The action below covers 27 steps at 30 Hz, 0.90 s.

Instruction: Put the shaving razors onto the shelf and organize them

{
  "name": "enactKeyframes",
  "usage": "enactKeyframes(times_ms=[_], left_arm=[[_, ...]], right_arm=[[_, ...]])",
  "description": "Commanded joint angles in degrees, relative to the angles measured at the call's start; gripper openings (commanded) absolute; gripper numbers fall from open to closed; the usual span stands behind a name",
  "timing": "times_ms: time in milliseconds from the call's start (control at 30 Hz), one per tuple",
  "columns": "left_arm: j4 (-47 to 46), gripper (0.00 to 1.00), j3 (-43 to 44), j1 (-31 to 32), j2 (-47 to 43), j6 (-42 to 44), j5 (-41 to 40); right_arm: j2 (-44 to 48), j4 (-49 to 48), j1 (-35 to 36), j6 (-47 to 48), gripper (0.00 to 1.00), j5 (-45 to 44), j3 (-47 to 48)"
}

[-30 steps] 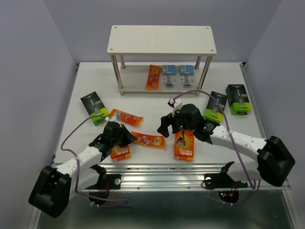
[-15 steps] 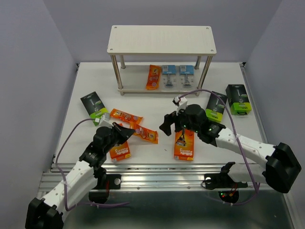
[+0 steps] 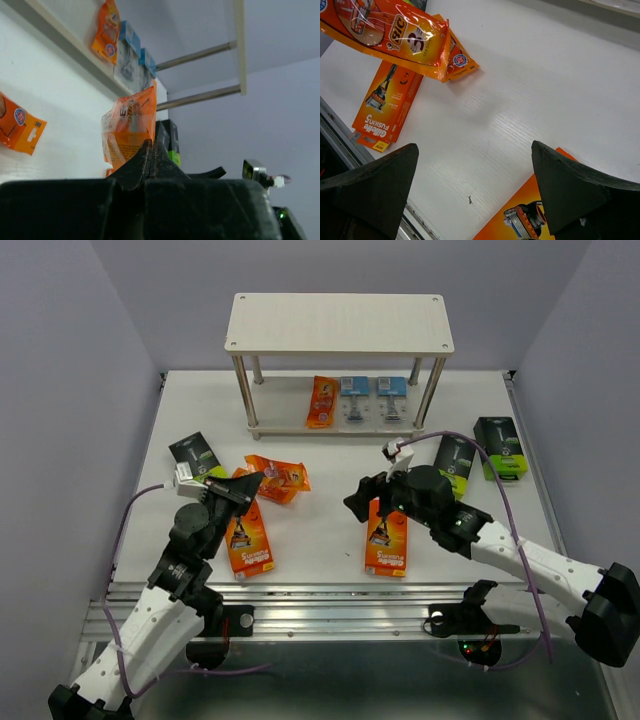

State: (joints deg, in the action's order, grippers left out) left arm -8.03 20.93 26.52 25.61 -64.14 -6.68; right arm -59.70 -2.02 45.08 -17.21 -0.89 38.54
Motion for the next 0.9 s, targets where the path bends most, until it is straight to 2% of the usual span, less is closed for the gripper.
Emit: enactKeyframes(times_ms=[0, 167, 400, 867], left_arm=[[-6.12, 0.00, 4.20, -0.07, 2.51, -4.22, -8.76], [-10.42, 0.00, 6.31, 0.11, 7.70, -7.92, -19.13], [-14.82, 0.00, 11.58, 0.81, 16.75, -10.92, -27.94], [-20.96, 0.00, 21.52, 1.51, 37.30, -12.76, -32.17]], right_arm=[[1.87, -2.55, 0.36, -1.07, 1.00, -4.12, 0.22], [2.13, -2.64, 0.36, -0.89, 1.00, -5.62, 0.83], [1.34, -2.64, 0.36, -0.80, 1.00, -7.72, 1.62], [0.90, -2.64, 0.36, 0.78, 1.00, -13.61, 1.71]])
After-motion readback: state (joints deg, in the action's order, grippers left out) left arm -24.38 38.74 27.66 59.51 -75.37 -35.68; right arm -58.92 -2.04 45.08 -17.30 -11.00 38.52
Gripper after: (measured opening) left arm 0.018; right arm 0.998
